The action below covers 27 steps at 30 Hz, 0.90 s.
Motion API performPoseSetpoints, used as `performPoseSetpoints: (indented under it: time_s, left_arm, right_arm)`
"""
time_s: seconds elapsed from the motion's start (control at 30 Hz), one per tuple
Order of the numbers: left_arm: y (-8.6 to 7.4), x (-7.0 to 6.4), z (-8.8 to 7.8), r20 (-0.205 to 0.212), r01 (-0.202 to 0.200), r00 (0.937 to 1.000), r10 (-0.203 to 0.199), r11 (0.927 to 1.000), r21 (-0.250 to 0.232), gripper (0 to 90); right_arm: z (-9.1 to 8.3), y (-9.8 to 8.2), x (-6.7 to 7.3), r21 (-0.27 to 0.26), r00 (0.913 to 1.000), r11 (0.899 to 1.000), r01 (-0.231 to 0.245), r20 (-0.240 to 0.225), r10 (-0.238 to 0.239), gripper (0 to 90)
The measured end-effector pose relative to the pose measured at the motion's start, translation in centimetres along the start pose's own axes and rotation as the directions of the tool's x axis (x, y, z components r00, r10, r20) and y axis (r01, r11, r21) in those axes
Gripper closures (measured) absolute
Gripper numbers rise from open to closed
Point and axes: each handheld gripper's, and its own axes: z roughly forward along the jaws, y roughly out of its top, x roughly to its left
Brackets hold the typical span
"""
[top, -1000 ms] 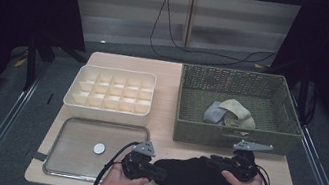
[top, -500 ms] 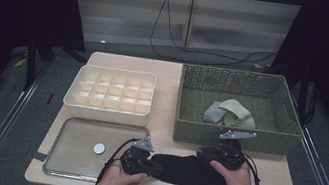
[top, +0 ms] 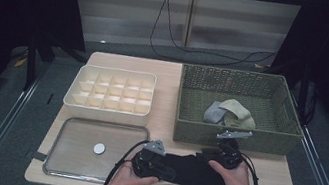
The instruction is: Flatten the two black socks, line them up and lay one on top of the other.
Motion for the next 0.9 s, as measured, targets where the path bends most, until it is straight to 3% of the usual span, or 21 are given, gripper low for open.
performPoseSetpoints:
  time_s: [0.23,0.27,0.3,0.4,0.53,0.6,0.63,0.9]
  left_arm:
    - [0.7,-0.7,1.8,0.029,-0.011,0.9995,0.011,0.9998,0.013,80.2]
    - [0.8,-0.8,2.0,0.014,-0.018,0.9997,0.018,0.9996,0.022,80.2]
    - [1.0,-0.8,2.3,0.036,-0.016,0.9992,0.015,0.9996,0.025,80.1]
    - [1.1,-1.0,2.8,0.048,-0.014,0.9988,0.013,0.9997,0.021,80.1]
    - [1.4,-1.4,3.2,0.045,-0.036,0.9984,0.034,0.9988,0.034,79.8]
    - [1.4,-1.3,3.5,0.059,-0.03,0.9978,0.028,0.9991,0.03,79.8]
    - [1.4,-1.3,3.6,0.033,-0.03,0.9991,0.028,0.9983,0.049,79.7]
    - [1.3,-0.8,4.2,0.054,-0.02,0.9984,0.017,0.9983,0.054,79.2]
  right_arm:
    - [-0.1,0.1,-0.2,-0.014,0.9987,1.0,-0.004,-0.05,0.004,86.9]
    - [-0.3,0.1,-0.2,-0.024,0.9979,1.0,-0.016,-0.064,0.015,87.9]
    - [-0.5,0.1,-0.3,-0.041,0.9957,0.999,-0.034,-0.088,0.031,88.6]
    - [-0.8,0.2,-0.3,-0.056,0.9947,0.998,-0.036,-0.099,0.03,88.9]
    - [-1.4,0.3,-0.2,-0.082,0.9916,0.996,-0.043,-0.125,0.032,89.0]
    - [-1.5,0.4,-0.1,-0.092,0.9906,0.995,-0.044,-0.133,0.032,89.0]
    - [-1.7,0.4,-0.1,-0.095,0.9902,0.995,-0.042,-0.137,0.029,89.0]
    - [-2.9,0.9,0.3,-0.143,0.9844,0.989,-0.04,-0.176,0.014,89.0]
